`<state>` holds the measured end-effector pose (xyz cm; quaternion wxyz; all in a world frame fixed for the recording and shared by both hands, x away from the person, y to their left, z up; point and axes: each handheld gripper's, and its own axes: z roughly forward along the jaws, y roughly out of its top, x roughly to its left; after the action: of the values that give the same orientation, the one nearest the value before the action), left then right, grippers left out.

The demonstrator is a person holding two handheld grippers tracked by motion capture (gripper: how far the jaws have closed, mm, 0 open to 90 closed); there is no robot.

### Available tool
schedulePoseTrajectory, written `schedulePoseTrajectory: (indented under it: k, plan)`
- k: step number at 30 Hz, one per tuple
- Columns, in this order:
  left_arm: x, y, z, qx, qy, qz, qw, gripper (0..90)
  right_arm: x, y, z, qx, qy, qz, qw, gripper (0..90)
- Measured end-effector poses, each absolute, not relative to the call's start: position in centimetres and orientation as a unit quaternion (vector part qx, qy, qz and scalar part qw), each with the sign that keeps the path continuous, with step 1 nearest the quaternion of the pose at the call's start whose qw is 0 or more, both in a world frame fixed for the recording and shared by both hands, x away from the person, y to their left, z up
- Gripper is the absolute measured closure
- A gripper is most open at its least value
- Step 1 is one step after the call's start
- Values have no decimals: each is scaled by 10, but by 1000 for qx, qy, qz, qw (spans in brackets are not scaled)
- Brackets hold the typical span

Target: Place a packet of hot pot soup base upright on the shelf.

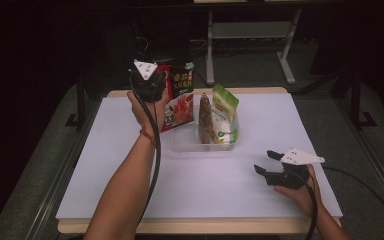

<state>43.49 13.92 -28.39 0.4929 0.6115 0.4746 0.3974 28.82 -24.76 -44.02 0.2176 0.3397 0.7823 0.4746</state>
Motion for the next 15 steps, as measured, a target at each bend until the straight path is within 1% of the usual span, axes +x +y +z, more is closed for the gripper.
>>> schedulePoseTrajectory:
  k: [5,8,12,15]
  plan:
    - [430,130,-292,611,463,392,509,869,289,-248,-441,338,784,473,216,282]
    - [423,123,-298,630,446,379,511,862,289,-248,-441,338,784,474,214,283]
    - [415,122,-307,637,437,348,530,845,289,-247,-441,339,785,473,213,284]
    - [407,121,-311,656,415,343,529,834,288,-247,-441,337,786,473,213,283]
